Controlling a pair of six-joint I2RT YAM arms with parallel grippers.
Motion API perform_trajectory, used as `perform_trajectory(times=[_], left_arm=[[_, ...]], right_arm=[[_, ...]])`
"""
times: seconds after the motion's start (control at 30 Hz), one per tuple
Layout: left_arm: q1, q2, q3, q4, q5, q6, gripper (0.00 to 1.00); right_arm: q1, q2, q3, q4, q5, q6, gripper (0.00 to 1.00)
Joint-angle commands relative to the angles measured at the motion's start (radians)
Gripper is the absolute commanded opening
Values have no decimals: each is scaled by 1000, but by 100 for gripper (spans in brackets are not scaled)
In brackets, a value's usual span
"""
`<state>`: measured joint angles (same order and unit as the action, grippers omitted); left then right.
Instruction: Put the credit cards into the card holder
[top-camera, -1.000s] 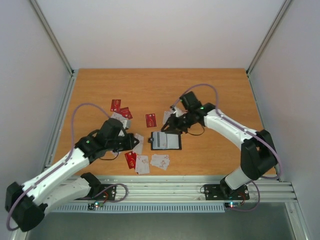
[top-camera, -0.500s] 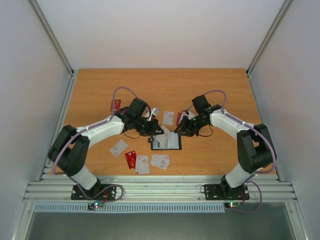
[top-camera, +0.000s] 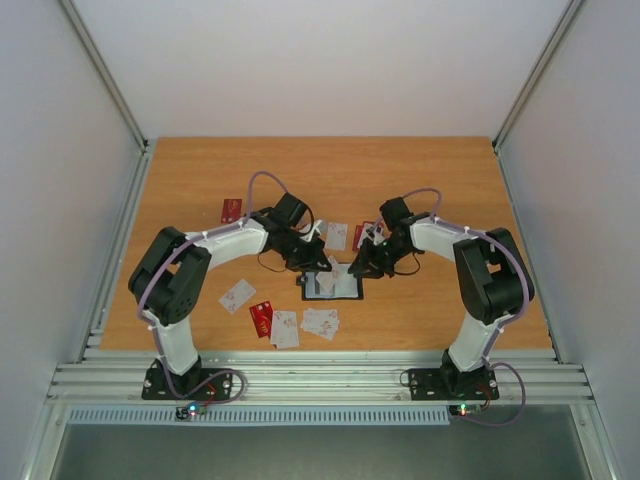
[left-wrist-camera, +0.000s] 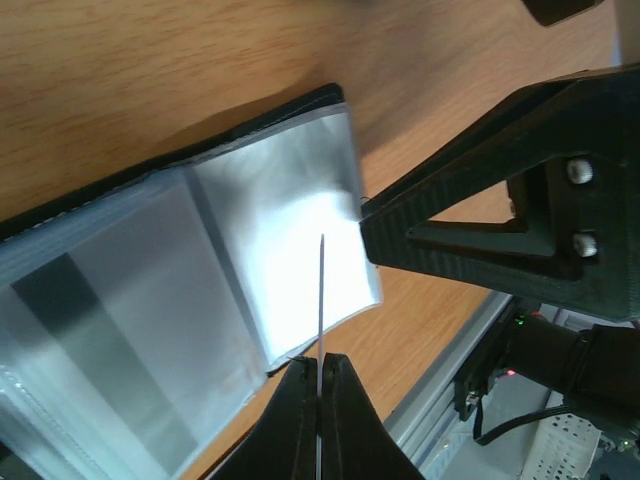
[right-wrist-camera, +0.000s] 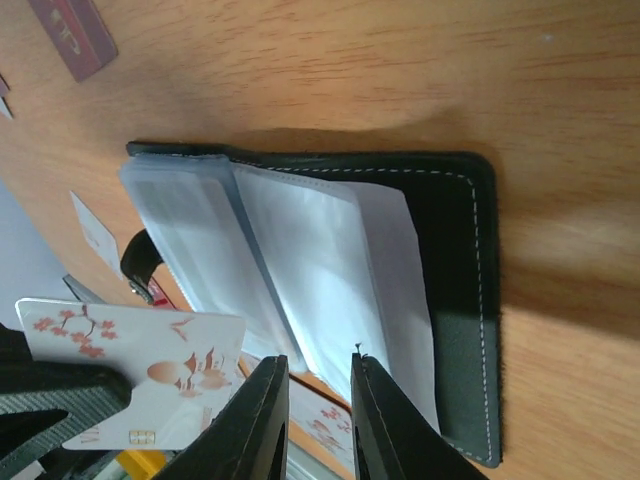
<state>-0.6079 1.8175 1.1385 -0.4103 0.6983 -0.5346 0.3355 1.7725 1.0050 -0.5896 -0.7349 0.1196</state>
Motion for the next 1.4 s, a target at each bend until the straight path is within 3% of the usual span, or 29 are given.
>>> perform_trajectory(times=[0.0, 0.53, 1.37], left_arm=[[7, 43, 48, -69, -21, 60, 0], [7, 49, 62, -196, -118, 131, 0], [2, 141, 67, -5, -26, 27, 0]], right_arm=[[-7, 38, 1, 17, -16, -32, 19], [-27, 149, 18, -35, 23, -95, 17], [-27, 154, 32, -57, 5, -104, 16]])
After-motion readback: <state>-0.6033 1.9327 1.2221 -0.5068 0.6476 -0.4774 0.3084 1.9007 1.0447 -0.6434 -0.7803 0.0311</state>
